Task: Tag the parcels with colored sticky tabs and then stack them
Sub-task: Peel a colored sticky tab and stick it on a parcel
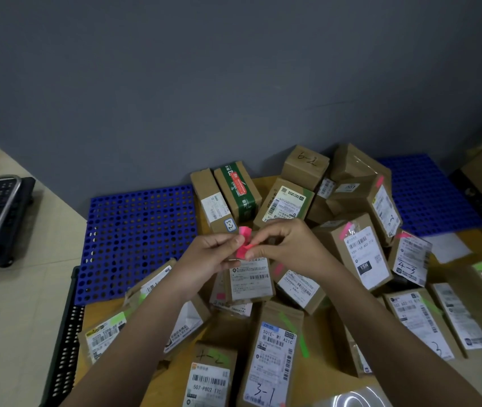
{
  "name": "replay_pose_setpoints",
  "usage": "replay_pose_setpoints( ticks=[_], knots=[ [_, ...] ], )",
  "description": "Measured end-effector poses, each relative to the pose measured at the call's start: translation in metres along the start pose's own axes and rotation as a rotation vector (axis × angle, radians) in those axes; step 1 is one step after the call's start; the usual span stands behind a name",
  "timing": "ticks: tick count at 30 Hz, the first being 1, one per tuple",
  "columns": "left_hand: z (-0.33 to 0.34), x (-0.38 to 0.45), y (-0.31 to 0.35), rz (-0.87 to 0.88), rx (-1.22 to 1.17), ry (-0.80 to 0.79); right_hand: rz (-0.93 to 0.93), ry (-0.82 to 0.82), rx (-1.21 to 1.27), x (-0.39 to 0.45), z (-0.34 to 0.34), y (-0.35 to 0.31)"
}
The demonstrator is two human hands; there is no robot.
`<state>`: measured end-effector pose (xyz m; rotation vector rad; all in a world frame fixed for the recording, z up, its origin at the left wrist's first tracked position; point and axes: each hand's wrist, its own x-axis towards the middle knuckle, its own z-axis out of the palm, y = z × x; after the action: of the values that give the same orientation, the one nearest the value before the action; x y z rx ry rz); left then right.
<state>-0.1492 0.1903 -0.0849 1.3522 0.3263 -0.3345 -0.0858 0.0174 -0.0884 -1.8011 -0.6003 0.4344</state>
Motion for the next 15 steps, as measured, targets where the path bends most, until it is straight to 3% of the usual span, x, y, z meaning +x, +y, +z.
replay_pose_setpoints(
  ticks=[6, 12, 15],
  knots=[
    [-0.0018, -0.0006, -0.0005, -0.001, -0.021, -0.002, -0.001, -0.073, 0.057, -0.0031, -0.0024, 0.0003],
    [-0.0014, -0.0009, -0.0017, -0.005, 0.024, -0.01, -0.125, 0.2, -0.064, -0.0039, 0.0025, 0.0004],
    [0.0005, -0.0011, -0.0012, -0.015, 0.076, -0.046, -0.071, 0.156, -0.035, 0.0012, 0.0029, -0.0037]
  ],
)
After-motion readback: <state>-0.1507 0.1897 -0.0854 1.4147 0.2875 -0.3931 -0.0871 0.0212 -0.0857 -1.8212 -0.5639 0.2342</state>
